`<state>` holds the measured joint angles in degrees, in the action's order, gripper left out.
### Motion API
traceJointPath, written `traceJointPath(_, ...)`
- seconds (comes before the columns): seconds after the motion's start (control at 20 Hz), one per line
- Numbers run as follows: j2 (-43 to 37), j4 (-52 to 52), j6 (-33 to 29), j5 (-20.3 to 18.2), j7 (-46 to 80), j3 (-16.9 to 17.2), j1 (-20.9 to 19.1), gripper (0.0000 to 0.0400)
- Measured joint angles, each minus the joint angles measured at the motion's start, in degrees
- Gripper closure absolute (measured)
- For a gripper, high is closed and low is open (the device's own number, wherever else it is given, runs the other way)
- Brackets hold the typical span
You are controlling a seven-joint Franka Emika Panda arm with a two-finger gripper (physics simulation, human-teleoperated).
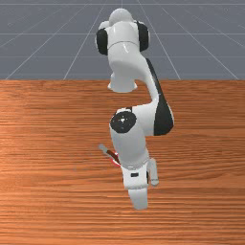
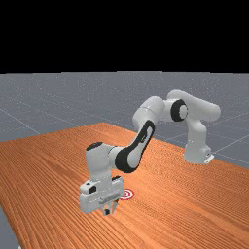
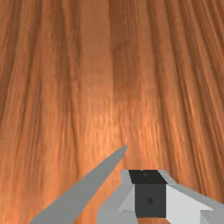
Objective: Pick up the pen and put it to the marker
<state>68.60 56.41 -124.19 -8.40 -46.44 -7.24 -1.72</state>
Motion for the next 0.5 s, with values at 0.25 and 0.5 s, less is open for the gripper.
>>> traceJointPath(0.25,-1.79,3.07,-2.53,1.02,6.02,2.74,1.93,0.0400)
traceJointPath(0.5,-5.46,9.37,-0.09,1.41,3.97,2.27,1.61,0.0373)
